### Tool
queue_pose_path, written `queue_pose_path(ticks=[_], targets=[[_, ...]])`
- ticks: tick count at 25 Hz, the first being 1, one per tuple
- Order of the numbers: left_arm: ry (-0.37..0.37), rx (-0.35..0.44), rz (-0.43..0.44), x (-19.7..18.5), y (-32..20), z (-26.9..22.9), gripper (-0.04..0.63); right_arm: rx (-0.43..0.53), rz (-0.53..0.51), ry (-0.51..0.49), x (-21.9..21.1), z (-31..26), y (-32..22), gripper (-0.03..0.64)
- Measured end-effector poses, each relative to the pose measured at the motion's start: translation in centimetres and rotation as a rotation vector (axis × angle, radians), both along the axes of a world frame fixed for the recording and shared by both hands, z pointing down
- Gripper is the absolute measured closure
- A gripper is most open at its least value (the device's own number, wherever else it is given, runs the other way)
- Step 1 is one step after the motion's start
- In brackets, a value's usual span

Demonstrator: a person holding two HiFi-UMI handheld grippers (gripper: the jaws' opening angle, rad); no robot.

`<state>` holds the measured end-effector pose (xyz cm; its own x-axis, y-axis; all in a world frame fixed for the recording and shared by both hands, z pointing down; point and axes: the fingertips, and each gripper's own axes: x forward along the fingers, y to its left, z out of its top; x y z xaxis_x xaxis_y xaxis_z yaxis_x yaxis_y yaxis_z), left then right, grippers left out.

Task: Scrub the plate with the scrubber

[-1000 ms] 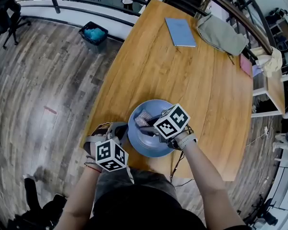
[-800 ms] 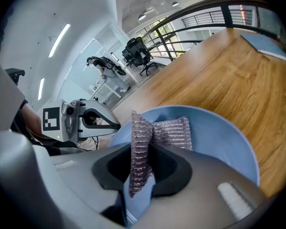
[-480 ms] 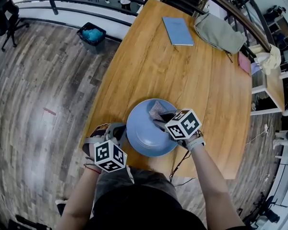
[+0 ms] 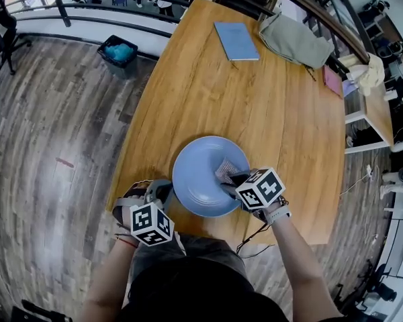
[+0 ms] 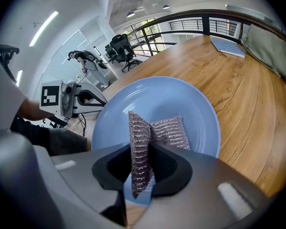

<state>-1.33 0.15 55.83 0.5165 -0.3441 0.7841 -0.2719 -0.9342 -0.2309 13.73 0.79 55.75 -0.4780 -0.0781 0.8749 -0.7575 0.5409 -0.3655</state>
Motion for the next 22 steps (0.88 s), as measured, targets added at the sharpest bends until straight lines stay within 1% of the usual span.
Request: queue_pose_path(ticks=[6,10,15,18,22], targets=[[0.02,-0.026,-0.007,0.0,0.7,-0.1,0.599,-0.117,0.015,-0.095,-1.5,-0.2,3.8,0.525],[0.018,-0.034,-0.005,0.0,0.6,-0.1,0.599,-0.198,-0.008,-0.166,-3.7,-0.2,5.8,0.525],[0.012,-0.037,0.003,0.1,0.5,0.0,0.598,-0.239,-0.05,-0.218,-6.2,-0.3,6.4,0.526],[0.006,-0.038,0.001,0.3,0.5,0.1,0.599,-0.259,-0.093,-0.242,-7.6,-0.4,6.5,0.526],[-0.004,-0.041,-0.003,0.5,0.5,0.2,0.599,-0.278,-0.156,-0.301,-9.7,-0.8,6.2,0.526]])
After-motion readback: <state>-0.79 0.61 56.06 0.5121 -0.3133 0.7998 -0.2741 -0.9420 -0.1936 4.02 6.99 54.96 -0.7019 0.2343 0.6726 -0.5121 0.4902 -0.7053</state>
